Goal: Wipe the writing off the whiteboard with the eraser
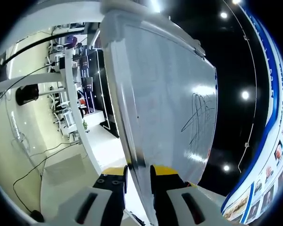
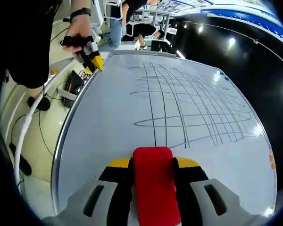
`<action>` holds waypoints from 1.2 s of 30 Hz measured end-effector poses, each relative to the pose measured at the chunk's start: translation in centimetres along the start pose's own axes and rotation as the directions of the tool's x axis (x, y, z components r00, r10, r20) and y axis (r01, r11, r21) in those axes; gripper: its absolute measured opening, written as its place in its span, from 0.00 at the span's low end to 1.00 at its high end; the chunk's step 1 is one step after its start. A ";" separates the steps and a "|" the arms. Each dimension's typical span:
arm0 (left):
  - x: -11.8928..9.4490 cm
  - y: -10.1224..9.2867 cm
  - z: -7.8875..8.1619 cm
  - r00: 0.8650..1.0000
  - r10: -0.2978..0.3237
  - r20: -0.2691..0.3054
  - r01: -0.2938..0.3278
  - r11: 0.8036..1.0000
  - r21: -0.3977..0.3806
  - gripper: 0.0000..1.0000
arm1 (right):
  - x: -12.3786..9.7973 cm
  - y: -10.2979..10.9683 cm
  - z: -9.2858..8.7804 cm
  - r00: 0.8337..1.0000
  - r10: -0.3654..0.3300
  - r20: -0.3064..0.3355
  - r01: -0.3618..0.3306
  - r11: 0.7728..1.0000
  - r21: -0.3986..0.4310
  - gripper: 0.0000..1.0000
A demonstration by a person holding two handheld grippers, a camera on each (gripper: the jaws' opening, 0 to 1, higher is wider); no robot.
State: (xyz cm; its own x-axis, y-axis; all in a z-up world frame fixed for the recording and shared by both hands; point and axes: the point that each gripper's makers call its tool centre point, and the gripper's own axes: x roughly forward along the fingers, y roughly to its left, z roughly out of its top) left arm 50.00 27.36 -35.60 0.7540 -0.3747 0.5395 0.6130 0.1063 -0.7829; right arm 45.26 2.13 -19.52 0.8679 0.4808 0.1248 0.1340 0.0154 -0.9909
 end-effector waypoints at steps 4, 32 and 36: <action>0.0 0.0 -0.1 1.000 -0.002 -0.003 0.002 1.000 -0.001 0.22 | 0.1 0.0 0.1 1.000 0.001 -0.006 0.000 1.000 0.004 0.35; 0.1 0.0 -0.7 1.000 -0.001 -0.010 0.001 1.000 -0.006 0.22 | 1.2 0.3 1.9 0.999 0.033 0.007 -0.033 0.999 -0.008 0.35; 0.1 0.0 -0.7 1.000 -0.004 -0.010 0.004 1.000 -0.007 0.22 | 1.6 0.4 2.2 0.999 0.039 0.013 -0.039 0.999 -0.014 0.35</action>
State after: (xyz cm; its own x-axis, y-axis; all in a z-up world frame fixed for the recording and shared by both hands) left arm 49.89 26.70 -35.75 0.7490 -0.3844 0.5397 0.6145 0.0983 -0.7828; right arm 45.59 4.85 -19.81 0.8662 0.4924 0.0851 0.1066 -0.0157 -0.9942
